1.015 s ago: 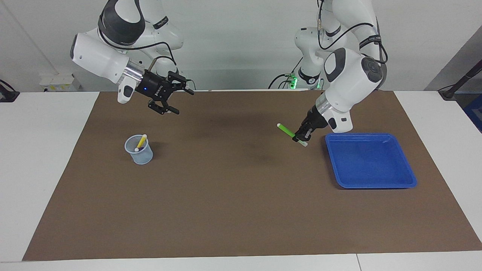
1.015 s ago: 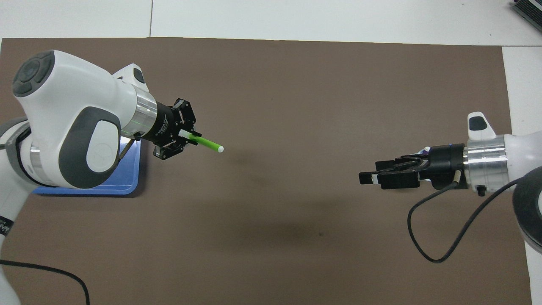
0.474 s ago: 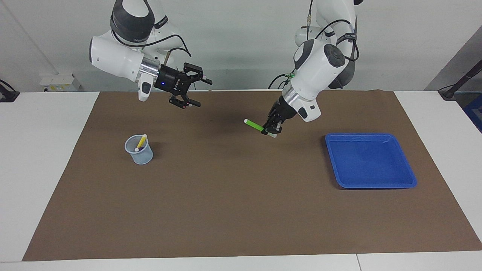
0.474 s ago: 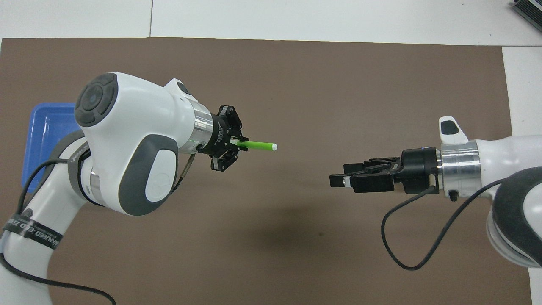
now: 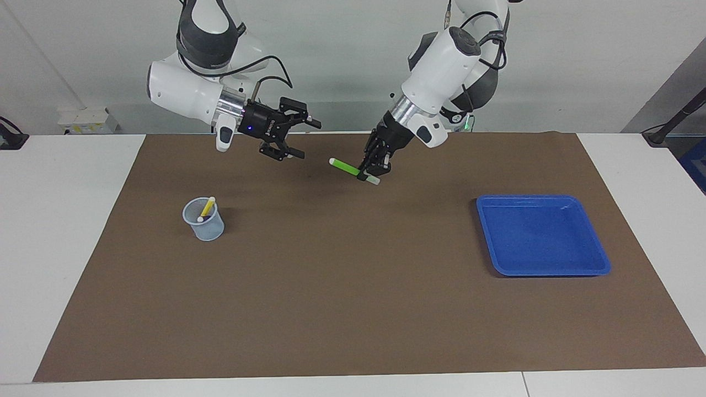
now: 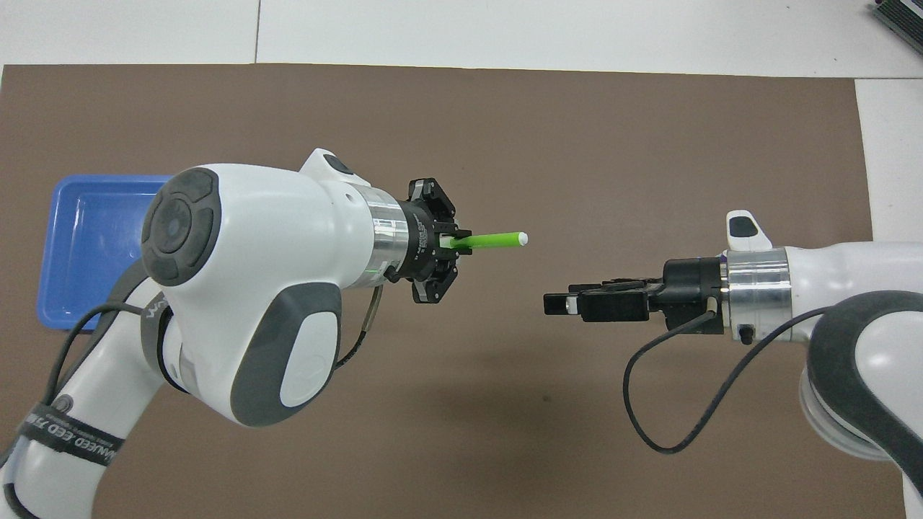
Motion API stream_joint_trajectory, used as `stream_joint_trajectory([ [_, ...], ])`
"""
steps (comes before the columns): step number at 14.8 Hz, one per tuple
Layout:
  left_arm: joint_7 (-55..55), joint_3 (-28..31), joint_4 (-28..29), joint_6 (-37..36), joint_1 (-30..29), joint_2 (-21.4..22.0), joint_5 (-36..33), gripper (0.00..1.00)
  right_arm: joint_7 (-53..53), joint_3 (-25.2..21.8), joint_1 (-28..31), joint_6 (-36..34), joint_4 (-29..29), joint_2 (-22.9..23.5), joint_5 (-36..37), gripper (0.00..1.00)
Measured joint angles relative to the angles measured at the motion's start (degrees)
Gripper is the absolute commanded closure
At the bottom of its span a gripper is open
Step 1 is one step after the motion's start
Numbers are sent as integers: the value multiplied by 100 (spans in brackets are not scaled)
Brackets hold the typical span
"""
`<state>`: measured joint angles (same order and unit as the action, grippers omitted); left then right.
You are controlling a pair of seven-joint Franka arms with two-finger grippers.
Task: Transfer and insert pens with both arms
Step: 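Push the green pen into the right gripper's held cap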
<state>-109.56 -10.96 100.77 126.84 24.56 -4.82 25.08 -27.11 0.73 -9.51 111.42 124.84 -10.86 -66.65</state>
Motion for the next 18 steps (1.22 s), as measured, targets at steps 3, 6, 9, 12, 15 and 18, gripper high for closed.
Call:
stream_joint_trajectory([
  [3,-95,-104,13,59,84,4,0,100,215,1,-82,140,-3,0,-4,4],
  [6,-135,-113,13,113,169,4,0,100,284,4,-245,427,-31,1,-9,7],
  [9,-145,-115,14,150,225,4,0,100,325,3,-281,549,-66,9,-9,24],
  [12,-145,-119,16,154,274,4,0,100,328,2,-281,567,-72,12,-10,28],
  [15,-145,-118,28,154,349,4,-2,100,332,0,-281,708,-110,37,-10,28],
  [18,-140,-123,77,154,392,6,-5,100,335,0,-282,812,-173,77,-10,37],
])
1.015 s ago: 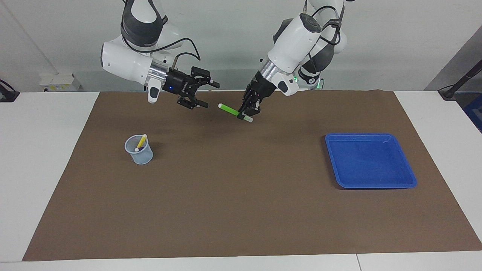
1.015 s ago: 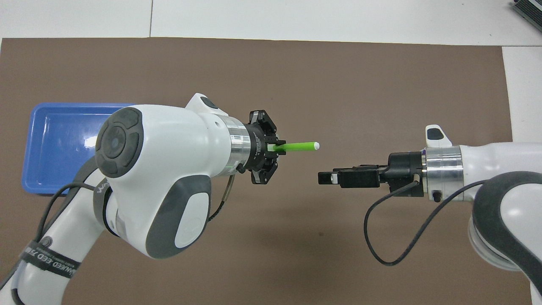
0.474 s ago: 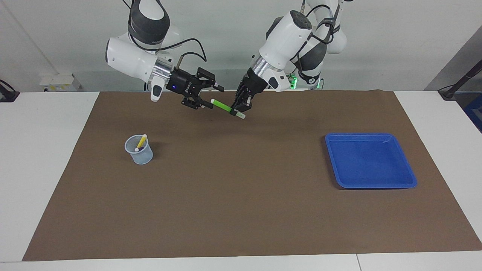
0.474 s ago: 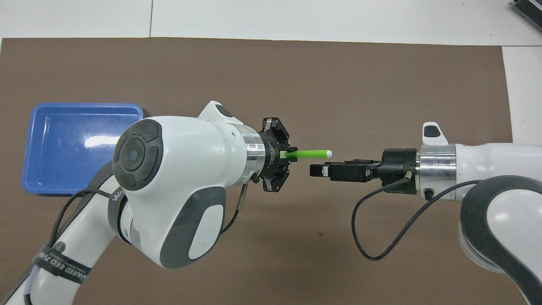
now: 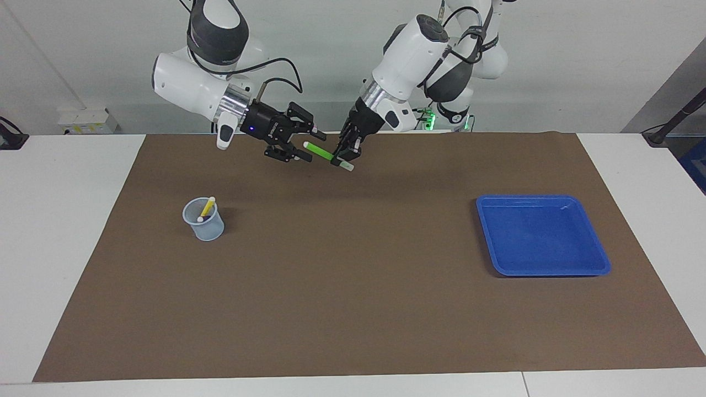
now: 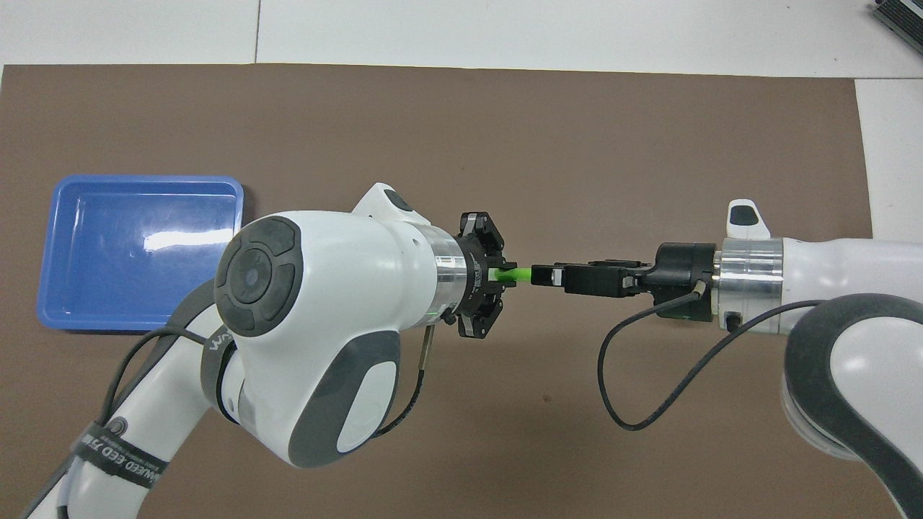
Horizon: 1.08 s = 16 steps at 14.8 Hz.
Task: Transfer and insert pens with both arms
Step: 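Push the green pen into the right gripper's held cap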
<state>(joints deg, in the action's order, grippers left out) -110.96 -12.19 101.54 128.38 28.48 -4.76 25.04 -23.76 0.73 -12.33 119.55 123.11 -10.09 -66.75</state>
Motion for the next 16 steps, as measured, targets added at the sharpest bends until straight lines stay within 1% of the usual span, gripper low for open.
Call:
stream_joint_trajectory([
  [2,6,0,24,0,15,1,0,100,1,0,0,4,-15,20,0,54],
  [3,6,0,26,1,32,2,-2,100,2,0,0,4,-15,23,0,56],
  [4,6,0,26,4,46,2,-2,100,2,0,-2,4,-15,24,0,57],
  [5,6,0,26,5,52,3,-2,100,2,1,-13,4,-15,24,0,61],
  [6,6,0,26,6,52,5,-4,100,2,2,-35,9,-14,24,1,61],
  [7,8,9,27,7,52,15,-14,100,2,0,-48,34,-12,30,0,51],
  [8,9,9,28,7,52,19,-28,100,2,0,-70,41,-11,32,0,49],
  [10,9,7,28,8,52,20,-44,100,2,3,-108,55,-12,33,0,50],
  [15,11,40,34,8,51,66,-81,100,2,-23,-142,134,10,65,9,100],
  [16,11,43,45,7,50,79,-99,100,2,-27,-148,133,8,73,6,100],
])
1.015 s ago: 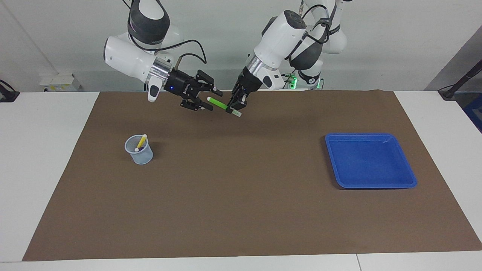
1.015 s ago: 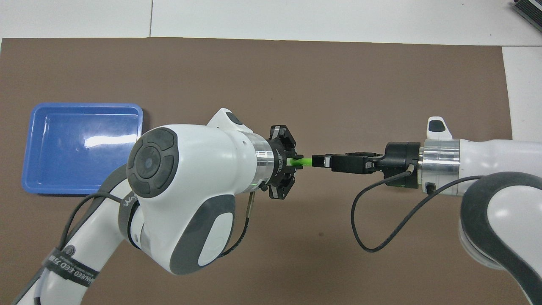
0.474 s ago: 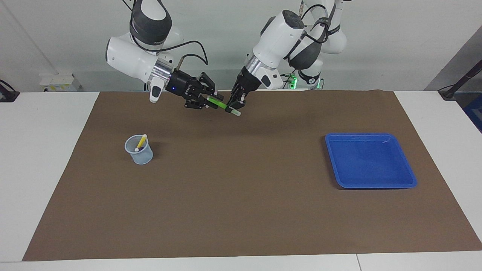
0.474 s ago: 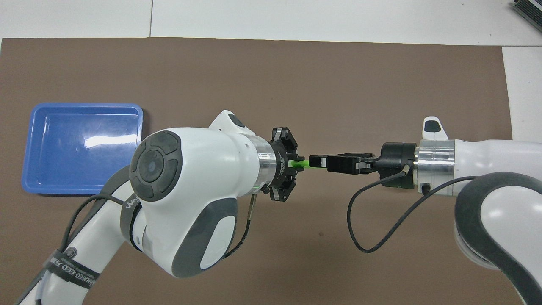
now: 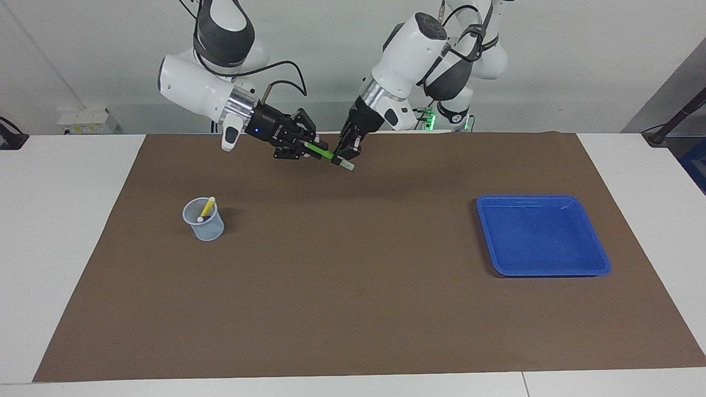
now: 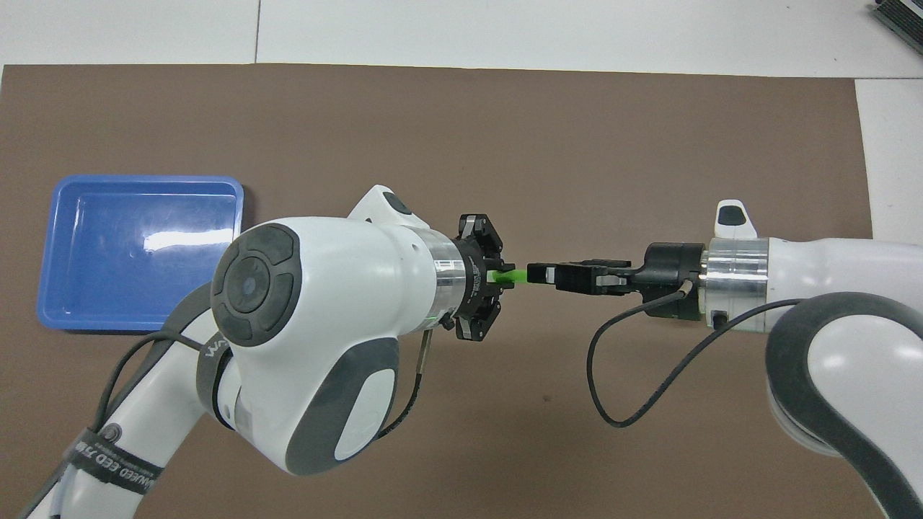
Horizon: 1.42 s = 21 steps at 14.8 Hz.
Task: Transfer and insert pens with both arms
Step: 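Open the left gripper and withdraw it from the green pen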
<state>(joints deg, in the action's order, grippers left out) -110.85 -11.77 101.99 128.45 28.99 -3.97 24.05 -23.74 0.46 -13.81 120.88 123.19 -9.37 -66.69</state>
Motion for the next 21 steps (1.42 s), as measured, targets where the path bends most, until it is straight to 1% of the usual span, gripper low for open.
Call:
stream_joint_trajectory([
  [7,-1,0,19,2,0,12,-9,100,75,4,-6,3,5,3,0,100],
  [8,-1,1,20,2,0,13,-9,97,128,4,-6,3,5,3,0,100],
  [9,-1,1,21,1,0,13,-9,83,168,4,-7,3,4,3,8,100],
  [10,-3,-1,26,1,0,13,-8,62,185,6,-9,3,0,3,41,100],
  [11,-6,-3,32,1,0,13,-7,38,203,11,-10,3,-7,3,81,100],
  [12,-6,-5,35,2,1,13,-8,9,225,15,-10,2,-16,3,119,100],
  [13,-6,-3,35,5,0,13,-8,0,254,21,-11,-2,-27,2,169,100],
  [18,-8,58,32,24,-22,35,-8,0,302,21,-9,-4,-72,2,505,100],
  [20,-8,91,32,22,-164,49,-16,0,304,12,-8,-6,-85,2,657,100],
  [21,25,99,33,4,-299,50,-86,0,308,-1,-8,-6,-92,1,865,100],
])
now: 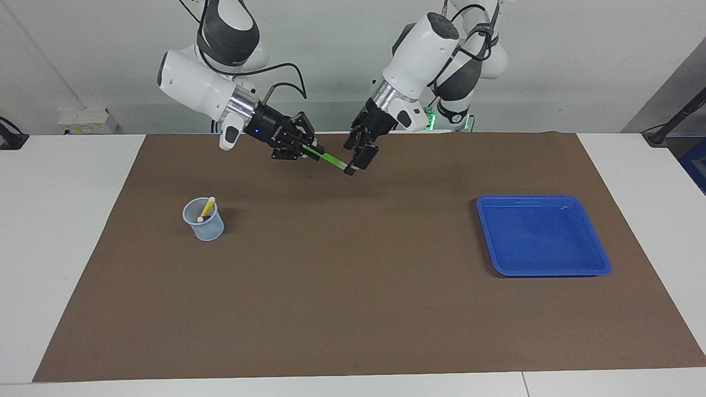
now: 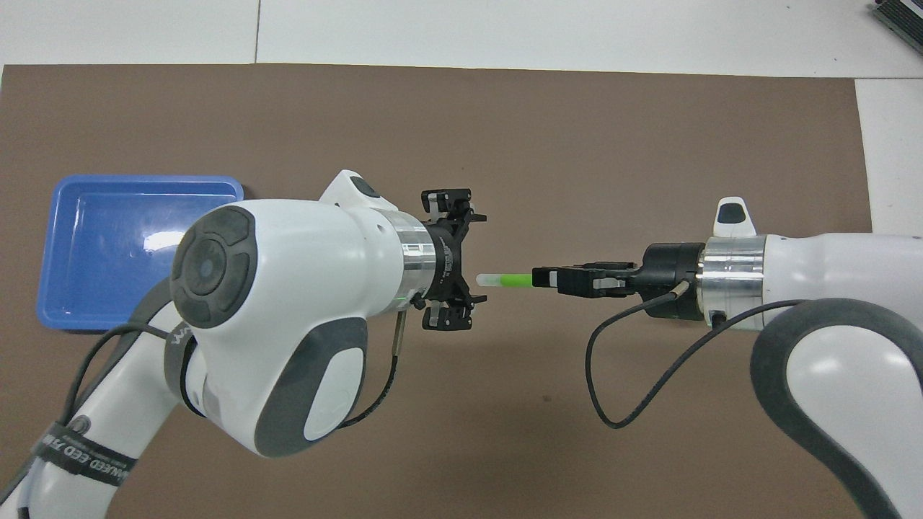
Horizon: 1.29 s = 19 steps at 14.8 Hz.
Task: Transfer and insert pens with both arms
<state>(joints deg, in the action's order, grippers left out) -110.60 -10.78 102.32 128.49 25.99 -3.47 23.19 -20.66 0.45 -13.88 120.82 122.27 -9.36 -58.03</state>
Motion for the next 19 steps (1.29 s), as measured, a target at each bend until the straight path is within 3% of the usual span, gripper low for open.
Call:
stream_joint_trajectory([
  [4,795,25,0,-368,-659,69,-359,0,70,-48,102,-29,-53,-53,1141,100],
  [13,4183,62,0,-1548,-2669,333,-388,0,111,-72,922,-282,-77,-112,4557,100],
  [16,5198,85,0,-1842,-3112,344,-530,0,96,-75,1177,-384,-77,-114,5170,100],
  [19,5550,211,-3,-1957,-3257,373,-1055,0,96,-70,1271,-447,-75,-123,5606,100],
])
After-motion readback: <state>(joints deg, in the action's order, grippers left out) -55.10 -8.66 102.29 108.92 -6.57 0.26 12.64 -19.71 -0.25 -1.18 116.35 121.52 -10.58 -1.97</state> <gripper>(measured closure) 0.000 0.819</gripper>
